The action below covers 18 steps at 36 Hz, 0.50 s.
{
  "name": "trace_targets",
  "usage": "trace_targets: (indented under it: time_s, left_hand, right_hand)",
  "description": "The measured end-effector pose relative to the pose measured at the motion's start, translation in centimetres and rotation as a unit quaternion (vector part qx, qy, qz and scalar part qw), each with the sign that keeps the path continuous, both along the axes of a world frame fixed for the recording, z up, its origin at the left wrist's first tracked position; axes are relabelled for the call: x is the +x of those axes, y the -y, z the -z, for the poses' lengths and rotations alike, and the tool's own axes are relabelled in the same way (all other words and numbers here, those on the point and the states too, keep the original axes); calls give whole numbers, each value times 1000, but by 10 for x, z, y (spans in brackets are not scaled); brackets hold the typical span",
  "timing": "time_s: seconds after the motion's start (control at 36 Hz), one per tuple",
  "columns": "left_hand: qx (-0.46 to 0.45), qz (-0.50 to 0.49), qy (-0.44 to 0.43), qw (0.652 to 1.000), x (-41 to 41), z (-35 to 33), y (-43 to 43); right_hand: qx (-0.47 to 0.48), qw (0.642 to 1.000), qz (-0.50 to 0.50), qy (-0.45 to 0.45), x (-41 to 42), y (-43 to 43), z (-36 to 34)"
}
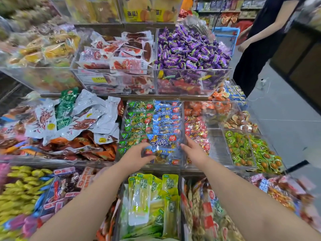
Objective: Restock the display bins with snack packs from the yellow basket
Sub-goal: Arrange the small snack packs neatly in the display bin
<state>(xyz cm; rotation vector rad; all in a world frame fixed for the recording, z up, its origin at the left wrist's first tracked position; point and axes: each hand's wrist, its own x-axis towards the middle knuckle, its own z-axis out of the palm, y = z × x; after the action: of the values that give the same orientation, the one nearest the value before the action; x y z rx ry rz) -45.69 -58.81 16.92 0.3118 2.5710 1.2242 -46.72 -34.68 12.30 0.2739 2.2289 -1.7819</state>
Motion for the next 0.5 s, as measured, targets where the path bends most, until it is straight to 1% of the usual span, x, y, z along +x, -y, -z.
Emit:
trace_targets:
  time_s: [0.06,0.08,0.11,0.17,0.22,0.31,0.36,0.42,0.47,0.5]
  left_hand:
    - [35,-30,5,999,-7,-12,-4]
    - [36,-39,-7,999,-12,-21,-5]
    - [12,-35,-34,999,-17,-30,-5]
    - [-84,11,-95,992,-27,-49,-6]
    - [-191,76,-145,968,-36,-64,-10]
    - [-316,163,-191,915,-45,-72,-24]
    - [-368,207,-194,885,-45,-68,-38]
    - [-404,231,-211,860,-41,-60,-50]
    - [-430,230,-258,834,-38,-54,-60]
    - [-434,219,-282,827,-38,-52,-64]
  right_hand:
    - [1,1000,-1,4,0,-1,1]
    - [0,1000,-1,5,0,-1,1]
    - [1,1000,1,6,0,-1,0]
    - [0,1000,5,6,0,-1,0]
    - [-6,1000,5,6,1,-1,0]
    - [-19,1000,10,1,1,-1,1]
    - [-34,999,12,-7,0,0,2]
    - [-45,999,12,-8,0,0,3]
    - [-63,998,9,-11,1,1,2]
    - [-68,998,8,-10,1,2,0]
